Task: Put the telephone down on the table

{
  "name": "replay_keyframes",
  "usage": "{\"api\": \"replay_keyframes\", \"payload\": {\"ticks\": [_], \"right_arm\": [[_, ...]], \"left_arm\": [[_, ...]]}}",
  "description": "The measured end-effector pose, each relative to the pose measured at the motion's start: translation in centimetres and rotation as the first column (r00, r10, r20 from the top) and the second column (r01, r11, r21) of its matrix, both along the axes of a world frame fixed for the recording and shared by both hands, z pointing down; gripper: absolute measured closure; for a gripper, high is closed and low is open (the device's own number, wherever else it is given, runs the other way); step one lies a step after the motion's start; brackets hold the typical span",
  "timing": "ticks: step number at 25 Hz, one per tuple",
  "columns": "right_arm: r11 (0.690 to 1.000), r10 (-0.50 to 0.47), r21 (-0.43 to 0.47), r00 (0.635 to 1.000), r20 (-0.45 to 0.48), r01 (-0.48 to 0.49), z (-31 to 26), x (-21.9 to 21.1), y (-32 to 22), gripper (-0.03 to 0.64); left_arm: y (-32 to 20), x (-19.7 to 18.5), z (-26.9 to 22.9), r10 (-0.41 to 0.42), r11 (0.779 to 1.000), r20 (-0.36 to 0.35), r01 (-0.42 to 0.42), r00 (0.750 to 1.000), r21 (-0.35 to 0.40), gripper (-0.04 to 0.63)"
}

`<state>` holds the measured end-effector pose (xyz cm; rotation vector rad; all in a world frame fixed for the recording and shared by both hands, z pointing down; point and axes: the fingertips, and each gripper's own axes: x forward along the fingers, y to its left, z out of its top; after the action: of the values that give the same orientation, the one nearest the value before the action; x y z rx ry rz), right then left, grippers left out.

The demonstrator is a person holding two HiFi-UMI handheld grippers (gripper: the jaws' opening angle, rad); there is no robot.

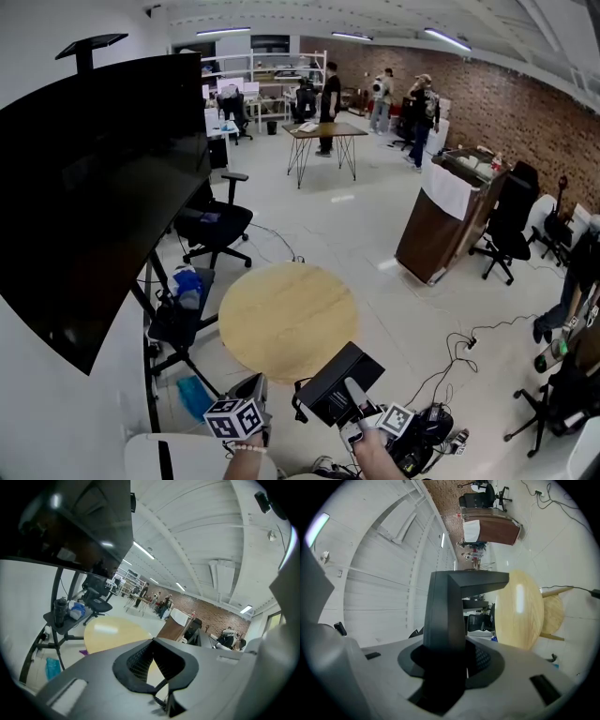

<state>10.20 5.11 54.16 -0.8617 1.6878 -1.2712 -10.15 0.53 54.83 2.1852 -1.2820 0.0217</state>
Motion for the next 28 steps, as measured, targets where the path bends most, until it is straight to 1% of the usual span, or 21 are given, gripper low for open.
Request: {"api": "replay_keyframes", "payload": {"ticks": [10,23,28], "right_arm": [[1.000,0.011,-0.008,1.000,0.001,-0.011,0.7,2.4,0.2,0.443],[1.000,-0.003,-0.008,1.000,0.016,0.003,1.4,6.7,0.2,0.443],[1.000,0.004,-0.012,1.000,0.025,-0.003,2.0,7.7,0.2,0.443]], "left_arm": [[0.1,2.0,0.7,-0.005,1.000,0.007,0.005,1.000,-0.019,0.611],[0.3,6.8,0.9,-0.003,1.000,0.018,0.003,1.000,-0.017,0.611],[0.6,7.7,1.1,0.003,1.000,0.041,-0.002,0.999,-0.019,0.611]]}}
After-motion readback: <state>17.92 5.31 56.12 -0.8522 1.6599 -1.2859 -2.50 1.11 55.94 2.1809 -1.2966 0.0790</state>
